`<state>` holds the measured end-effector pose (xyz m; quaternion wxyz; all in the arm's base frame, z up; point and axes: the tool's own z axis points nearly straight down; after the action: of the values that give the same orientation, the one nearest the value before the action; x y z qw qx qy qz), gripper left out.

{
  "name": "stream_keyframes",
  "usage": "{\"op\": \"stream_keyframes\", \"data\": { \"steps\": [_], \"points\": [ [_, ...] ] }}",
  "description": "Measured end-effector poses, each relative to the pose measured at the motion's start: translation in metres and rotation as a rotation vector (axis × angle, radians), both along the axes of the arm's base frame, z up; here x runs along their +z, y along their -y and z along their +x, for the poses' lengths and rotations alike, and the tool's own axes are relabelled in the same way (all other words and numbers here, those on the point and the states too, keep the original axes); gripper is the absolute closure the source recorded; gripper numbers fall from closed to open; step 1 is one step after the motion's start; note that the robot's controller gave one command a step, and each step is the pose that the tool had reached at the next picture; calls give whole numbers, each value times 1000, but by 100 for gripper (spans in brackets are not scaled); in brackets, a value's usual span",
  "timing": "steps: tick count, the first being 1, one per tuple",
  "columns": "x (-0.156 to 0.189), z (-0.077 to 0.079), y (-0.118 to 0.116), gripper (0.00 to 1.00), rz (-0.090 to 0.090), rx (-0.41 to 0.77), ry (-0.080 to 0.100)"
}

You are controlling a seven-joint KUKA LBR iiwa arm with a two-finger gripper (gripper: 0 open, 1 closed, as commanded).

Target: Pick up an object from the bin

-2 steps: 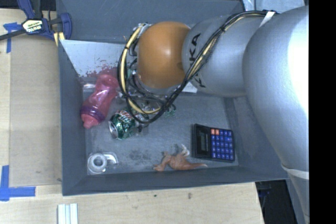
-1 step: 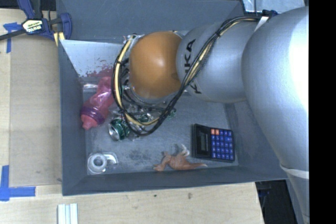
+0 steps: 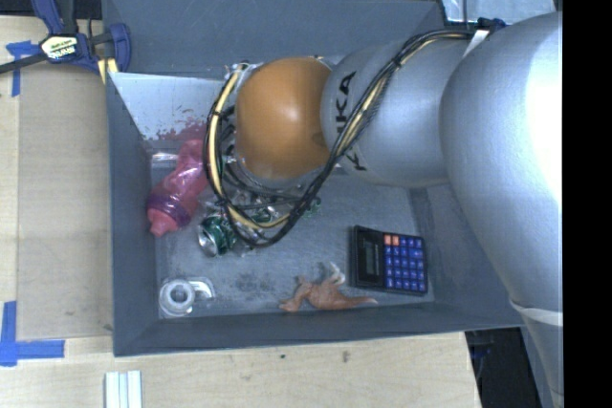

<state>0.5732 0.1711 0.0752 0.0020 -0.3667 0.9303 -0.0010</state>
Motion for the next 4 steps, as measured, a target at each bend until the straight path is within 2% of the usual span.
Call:
{"op": "stream_keyframes", "data": {
  "steps": [1, 2, 3, 4],
  "points": [
    [42, -6, -1, 100, 0, 5, -3],
    [85, -3, 0, 100, 3, 13, 6],
    [43, 7, 0, 100, 2, 10, 9],
    [57, 1, 1, 100, 0, 32, -9]
  ]
}}
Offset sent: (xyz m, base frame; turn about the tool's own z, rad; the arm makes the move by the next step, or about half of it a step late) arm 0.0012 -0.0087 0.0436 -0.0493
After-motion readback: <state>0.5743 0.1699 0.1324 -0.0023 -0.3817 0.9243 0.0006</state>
